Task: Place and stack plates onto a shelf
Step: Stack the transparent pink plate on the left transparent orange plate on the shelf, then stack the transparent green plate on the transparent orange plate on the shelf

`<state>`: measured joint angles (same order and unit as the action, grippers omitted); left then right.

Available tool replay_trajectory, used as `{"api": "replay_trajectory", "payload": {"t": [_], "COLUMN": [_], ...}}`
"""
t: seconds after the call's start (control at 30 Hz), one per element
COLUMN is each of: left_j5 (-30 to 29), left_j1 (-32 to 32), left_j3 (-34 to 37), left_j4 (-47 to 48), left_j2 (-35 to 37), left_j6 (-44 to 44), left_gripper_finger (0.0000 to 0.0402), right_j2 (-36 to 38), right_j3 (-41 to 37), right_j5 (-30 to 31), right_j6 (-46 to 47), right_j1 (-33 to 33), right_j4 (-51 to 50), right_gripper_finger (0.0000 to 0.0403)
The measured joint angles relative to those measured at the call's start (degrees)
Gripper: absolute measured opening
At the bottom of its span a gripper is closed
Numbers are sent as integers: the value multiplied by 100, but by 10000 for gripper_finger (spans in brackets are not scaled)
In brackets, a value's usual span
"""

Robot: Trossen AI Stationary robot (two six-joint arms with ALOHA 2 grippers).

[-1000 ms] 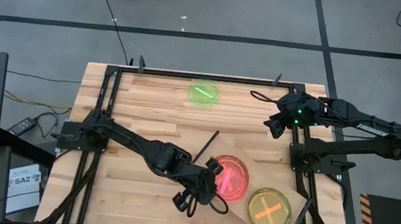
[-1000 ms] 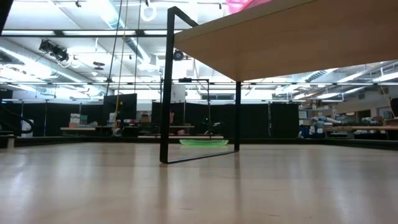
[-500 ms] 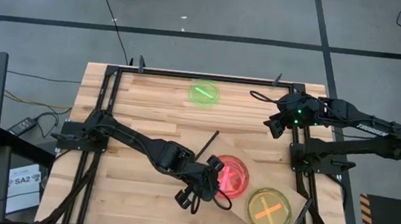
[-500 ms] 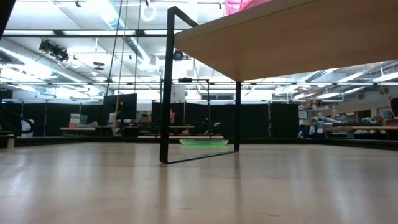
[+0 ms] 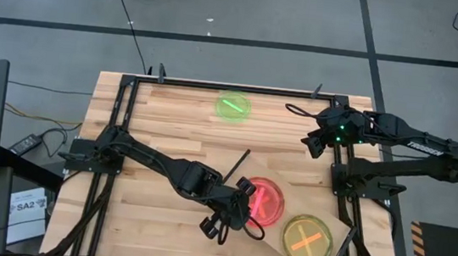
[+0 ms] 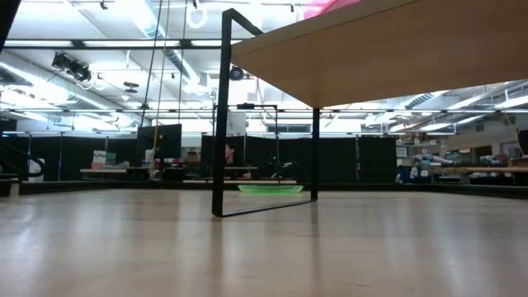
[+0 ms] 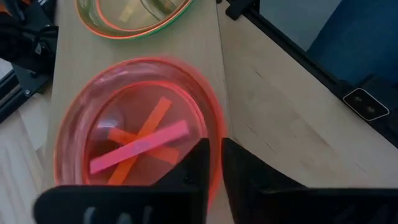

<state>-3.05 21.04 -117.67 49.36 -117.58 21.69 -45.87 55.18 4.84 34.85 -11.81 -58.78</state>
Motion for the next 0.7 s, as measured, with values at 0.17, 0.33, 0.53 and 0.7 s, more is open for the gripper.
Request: {"api": "replay_trajectory", "payload": {"t": [0.17,0.33,0.53,0.7], "left_j5": [-26,-31,-30,-30], "left_j1": [-3,-34,-37,-37], "left_j3": [0,0,0,0], "left_j4": [4,5,7,7], "left_j2": [0,0,0,0], "left_j6": [-2,-4,-6,-7], "left_gripper_finger": [102,164,212,222], "right_j2": [0,0,0,0], "right_j3": [0,0,0,0], "right_j5": [0,0,0,0], "right_j6": [2,-2,-7,-7], "right_j1": [0,0,0,0], "right_j4": [0,0,0,0], "right_gripper_finger": [194,194,194,194]}}
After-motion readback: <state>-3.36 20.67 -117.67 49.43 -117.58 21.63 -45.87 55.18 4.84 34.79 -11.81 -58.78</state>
